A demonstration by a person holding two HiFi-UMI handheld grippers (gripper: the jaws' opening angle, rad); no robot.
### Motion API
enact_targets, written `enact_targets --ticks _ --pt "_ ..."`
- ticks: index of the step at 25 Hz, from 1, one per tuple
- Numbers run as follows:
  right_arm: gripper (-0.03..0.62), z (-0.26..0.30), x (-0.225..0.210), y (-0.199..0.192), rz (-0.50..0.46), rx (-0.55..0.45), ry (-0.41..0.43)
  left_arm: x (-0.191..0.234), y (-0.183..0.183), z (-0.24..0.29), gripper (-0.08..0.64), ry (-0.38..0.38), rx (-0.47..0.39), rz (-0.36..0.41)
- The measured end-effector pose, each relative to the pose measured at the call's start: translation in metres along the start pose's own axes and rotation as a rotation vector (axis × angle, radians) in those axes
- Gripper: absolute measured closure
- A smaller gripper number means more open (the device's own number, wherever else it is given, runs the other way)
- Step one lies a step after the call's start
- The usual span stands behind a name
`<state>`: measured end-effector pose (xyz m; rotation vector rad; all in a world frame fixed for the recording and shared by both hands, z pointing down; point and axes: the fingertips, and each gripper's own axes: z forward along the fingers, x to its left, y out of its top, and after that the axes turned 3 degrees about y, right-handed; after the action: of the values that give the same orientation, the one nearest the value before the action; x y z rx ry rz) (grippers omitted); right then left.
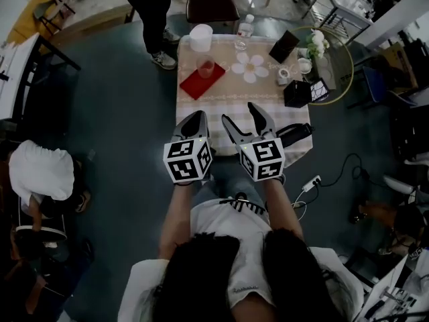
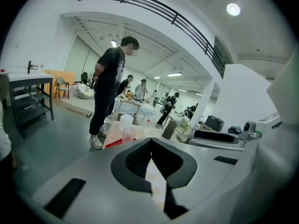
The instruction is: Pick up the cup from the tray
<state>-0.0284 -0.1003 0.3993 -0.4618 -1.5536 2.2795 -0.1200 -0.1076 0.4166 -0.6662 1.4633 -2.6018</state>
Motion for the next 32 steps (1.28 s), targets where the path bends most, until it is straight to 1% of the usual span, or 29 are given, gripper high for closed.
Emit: enact_targets --ticks 4,7,12,17,20,23,28,32 --pt "0.275 0.019 -0.004 0.003 0.010 0.002 -0.006 0.006 0.003 0.013 0.551 -0.008 0.016 0.027" --pt "0.257 0.034 -0.004 0.004 0.020 0.001 -0.001 0.012 0.004 0.022 0.551 -0.010 0.033 0.038" --pt "0.235 0.066 -0.008 0.009 0.024 -0.009 0.020 0.029 0.009 0.037 0.551 0.016 0.047 0.045" --pt "0.232 0.097 -0.022 0.006 0.014 0.017 0.029 0.043 0.013 0.056 0.551 0.043 0.060 0.055" --pt "0.227 0.117 -0.030 0.004 0.022 0.011 0.043 0.049 0.014 0.069 0.551 0.062 0.069 0.045" --pt "0.208 0.135 -0.038 -0.001 0.033 -0.012 0.063 0.054 0.010 0.085 0.551 0.085 0.088 0.031" --pt "0.193 0.170 -0.052 -0.012 -0.005 0.019 0.081 0.067 0.009 0.111 0.551 0.123 0.097 -0.006" --pt "0.181 0.200 -0.061 -0.019 -0.027 0.035 0.115 0.077 0.008 0.134 0.551 0.157 0.104 -0.040"
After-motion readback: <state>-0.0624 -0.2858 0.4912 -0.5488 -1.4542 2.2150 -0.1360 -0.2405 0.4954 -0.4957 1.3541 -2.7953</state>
